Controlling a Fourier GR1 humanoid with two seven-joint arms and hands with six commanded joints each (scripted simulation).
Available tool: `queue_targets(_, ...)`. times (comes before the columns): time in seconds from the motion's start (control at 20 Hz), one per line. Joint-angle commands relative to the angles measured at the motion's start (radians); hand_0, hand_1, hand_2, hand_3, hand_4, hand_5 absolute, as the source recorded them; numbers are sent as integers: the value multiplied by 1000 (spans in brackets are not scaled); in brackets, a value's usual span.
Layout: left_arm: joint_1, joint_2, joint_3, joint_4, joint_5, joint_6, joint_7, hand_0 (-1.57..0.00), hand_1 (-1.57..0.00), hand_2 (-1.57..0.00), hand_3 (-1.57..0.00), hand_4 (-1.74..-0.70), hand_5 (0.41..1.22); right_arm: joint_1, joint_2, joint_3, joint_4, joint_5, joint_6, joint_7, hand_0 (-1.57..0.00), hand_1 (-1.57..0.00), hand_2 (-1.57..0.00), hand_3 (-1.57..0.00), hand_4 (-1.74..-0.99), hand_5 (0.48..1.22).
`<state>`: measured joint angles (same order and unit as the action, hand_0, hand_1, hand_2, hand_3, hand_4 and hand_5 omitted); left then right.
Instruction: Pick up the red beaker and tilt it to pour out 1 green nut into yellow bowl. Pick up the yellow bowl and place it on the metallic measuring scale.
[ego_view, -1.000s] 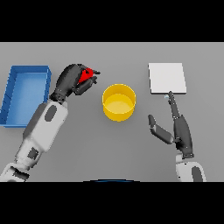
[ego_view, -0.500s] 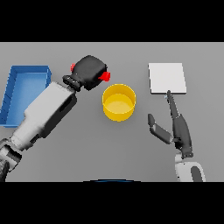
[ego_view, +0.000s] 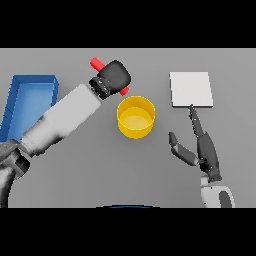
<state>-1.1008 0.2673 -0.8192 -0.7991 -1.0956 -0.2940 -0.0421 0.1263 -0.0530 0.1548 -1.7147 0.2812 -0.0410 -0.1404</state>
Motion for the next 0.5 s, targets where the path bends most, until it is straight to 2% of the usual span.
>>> queue_targets(0.0, -12, -6, -25, 7, -25, -14, 7, -1571, -1571, -1571, -1571, -1712, 1219, -2, 16, 10, 13, 5, -4, 0, 1, 1, 1, 1, -1064, 690)
queue_targets(0.1, -36, -4, -54, 8, -54, -22, -12, -1571, -1571, -1571, -1571, -1723, 1220, -12, 15, 3, 18, -1, -5, -6, 1, 1, 1, 1, -1063, 697)
queue_targets(0.2, -46, -19, -79, 20, -84, -25, -2, -1571, -1571, -1571, -1571, -1729, 1220, -8, 13, 5, 16, 10, -10, 6, 1, 1, 1, 1, -1058, 696)
queue_targets(0.25, -45, -31, -91, 27, -98, -18, 5, -1571, -1571, -1571, -1571, -1732, 1220, 6, 16, 11, 10, 7, -6, -15, 1, 1, 1, 1, -1060, 696)
queue_targets(0.3, -42, -38, -101, 30, -110, -8, 10, -1571, -1571, -1571, -1571, -1733, 1221, -5, 26, 9, 6, -4, -6, 2, 1, 1, 1, 1, -1056, 693)
queue_targets(0.45, -50, -47, -133, 40, -151, 20, 16, -1571, -1571, -1571, -1571, -1736, 1221, -9, 32, 7, 16, -3, -13, -10, 1, 1, 1, 1, -1053, 697)
